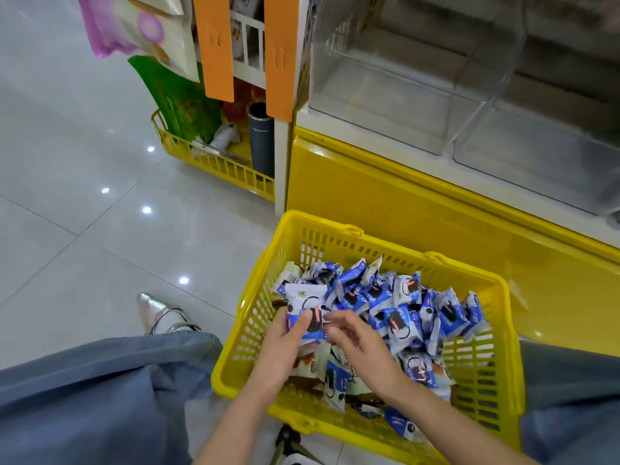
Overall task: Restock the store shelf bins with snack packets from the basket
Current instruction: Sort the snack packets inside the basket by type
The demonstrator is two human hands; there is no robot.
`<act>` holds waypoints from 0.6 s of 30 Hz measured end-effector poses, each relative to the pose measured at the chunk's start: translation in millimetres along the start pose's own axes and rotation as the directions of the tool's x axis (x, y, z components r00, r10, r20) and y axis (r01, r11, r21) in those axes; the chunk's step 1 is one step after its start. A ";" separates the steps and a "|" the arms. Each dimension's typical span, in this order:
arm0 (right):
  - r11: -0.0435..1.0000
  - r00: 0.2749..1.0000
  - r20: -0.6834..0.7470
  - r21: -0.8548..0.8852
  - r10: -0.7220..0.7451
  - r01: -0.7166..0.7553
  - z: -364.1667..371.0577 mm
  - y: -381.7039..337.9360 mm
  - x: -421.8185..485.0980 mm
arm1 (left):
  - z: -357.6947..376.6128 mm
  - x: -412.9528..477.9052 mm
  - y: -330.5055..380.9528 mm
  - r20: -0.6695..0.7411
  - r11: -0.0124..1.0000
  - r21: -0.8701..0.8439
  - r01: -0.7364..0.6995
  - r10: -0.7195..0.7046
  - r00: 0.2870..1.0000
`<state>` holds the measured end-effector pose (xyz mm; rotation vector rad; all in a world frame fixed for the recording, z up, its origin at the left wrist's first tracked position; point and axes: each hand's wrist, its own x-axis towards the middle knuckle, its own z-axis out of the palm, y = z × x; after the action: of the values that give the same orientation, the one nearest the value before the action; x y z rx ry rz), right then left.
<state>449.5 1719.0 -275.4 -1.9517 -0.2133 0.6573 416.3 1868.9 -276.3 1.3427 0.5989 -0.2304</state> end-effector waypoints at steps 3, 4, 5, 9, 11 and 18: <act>0.916 0.989 0.044 -0.384 0.142 -0.115 -4.4 35.2 0.4 | -12.1 2.4 3.3 -0.078 0.995 -0.069 0.067 -0.073 0.994; 0.862 0.976 0.047 -0.480 0.214 -0.166 -2.9 48.3 -1.3 | -15.8 3.1 2.8 -0.095 0.994 -0.067 0.084 -0.090 0.991; 0.813 0.961 0.046 -0.545 0.273 -0.205 0.0 59.4 -3.4 | -18.9 4.2 2.6 -0.107 0.994 -0.073 0.083 -0.090 0.990; 0.757 0.946 0.032 -0.609 0.324 -0.239 11.4 82.4 -9.1 | -24.8 2.8 0.8 -0.125 0.994 -0.041 0.103 -0.107 0.986; 0.760 0.953 0.034 -0.612 0.301 -0.219 8.9 81.2 -7.6 | -24.7 2.5 -1.1 -0.140 0.993 0.005 0.117 -0.115 0.983; 0.932 0.971 0.073 -0.305 0.228 -0.196 -26.6 30.0 1.2 | -20.5 6.2 -13.4 -0.144 0.986 0.112 0.124 -0.108 0.984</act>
<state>460.7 1684.8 -293.3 -2.2498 -0.1756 0.9173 409.4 1886.6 -293.0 1.4501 0.7911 -0.2740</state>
